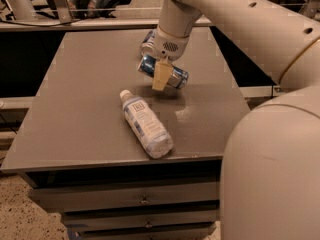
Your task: Knock redbull can over
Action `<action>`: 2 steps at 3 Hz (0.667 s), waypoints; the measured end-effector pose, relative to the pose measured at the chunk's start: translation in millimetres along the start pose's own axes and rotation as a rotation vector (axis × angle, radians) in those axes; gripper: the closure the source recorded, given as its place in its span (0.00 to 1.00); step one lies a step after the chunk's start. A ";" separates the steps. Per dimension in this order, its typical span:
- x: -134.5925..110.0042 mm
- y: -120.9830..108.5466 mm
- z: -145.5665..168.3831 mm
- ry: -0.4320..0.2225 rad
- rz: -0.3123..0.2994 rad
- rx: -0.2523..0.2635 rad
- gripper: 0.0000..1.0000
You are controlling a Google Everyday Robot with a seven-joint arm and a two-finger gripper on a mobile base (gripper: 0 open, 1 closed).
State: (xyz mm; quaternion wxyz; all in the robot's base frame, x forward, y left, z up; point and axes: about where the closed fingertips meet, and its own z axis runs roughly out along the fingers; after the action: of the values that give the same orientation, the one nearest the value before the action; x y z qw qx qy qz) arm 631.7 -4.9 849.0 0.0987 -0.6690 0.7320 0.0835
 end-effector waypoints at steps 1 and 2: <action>14.9 6.6 2.3 0.063 0.013 -0.002 0.83; 24.9 8.4 -1.1 0.097 0.026 0.016 0.60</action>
Offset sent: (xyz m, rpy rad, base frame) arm -0.0173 -0.0399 0.0000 -0.1461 -0.0094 -0.0529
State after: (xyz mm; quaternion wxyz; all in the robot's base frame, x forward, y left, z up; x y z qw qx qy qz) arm 621.1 -28.4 843.6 0.0674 -0.6618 0.7452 0.0461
